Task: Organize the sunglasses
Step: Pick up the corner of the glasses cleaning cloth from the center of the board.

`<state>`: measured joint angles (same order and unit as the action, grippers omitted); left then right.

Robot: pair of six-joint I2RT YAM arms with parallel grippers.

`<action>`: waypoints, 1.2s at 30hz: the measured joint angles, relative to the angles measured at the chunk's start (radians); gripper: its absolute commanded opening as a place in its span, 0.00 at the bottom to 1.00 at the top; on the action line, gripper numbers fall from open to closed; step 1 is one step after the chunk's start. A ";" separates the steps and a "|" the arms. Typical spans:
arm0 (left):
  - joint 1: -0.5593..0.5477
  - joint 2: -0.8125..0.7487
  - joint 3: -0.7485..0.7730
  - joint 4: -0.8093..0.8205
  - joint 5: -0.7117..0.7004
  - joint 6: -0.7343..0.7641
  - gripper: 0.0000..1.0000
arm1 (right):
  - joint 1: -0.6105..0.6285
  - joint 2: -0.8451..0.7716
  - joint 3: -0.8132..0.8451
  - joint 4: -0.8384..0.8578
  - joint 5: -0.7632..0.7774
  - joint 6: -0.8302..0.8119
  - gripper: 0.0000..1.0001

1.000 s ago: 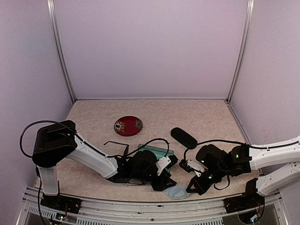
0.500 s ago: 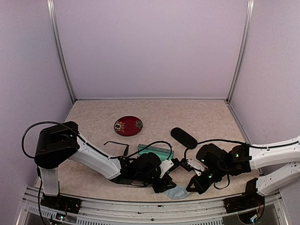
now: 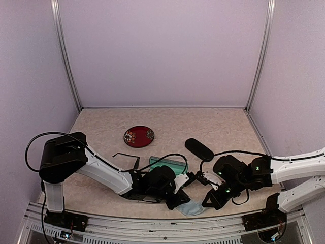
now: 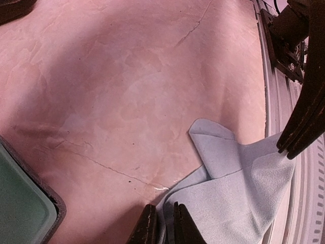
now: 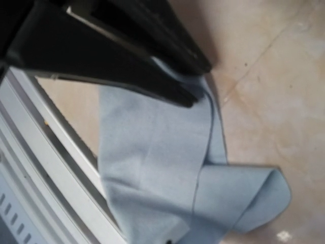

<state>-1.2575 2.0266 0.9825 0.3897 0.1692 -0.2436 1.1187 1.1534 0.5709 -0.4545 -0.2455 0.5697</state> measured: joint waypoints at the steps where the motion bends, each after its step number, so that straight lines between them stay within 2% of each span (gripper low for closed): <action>1: 0.000 0.000 0.000 0.000 0.002 -0.001 0.11 | 0.000 0.000 0.000 0.000 0.000 0.000 0.00; 8: 0.002 0.000 -0.021 0.029 0.008 -0.023 0.00 | -0.003 0.000 0.000 0.000 0.001 -0.001 0.00; 18: 0.021 -0.026 -0.079 0.082 0.011 -0.053 0.00 | -0.009 -0.028 0.000 0.000 0.022 -0.003 0.00; 36: 0.044 -0.191 -0.148 0.121 0.006 -0.073 0.00 | -0.039 -0.084 0.047 0.000 0.065 -0.037 0.00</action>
<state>-1.2137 1.8355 0.8341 0.5106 0.1753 -0.3164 1.0794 1.0691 0.6178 -0.4545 -0.1806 0.5331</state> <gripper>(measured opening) 0.005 0.006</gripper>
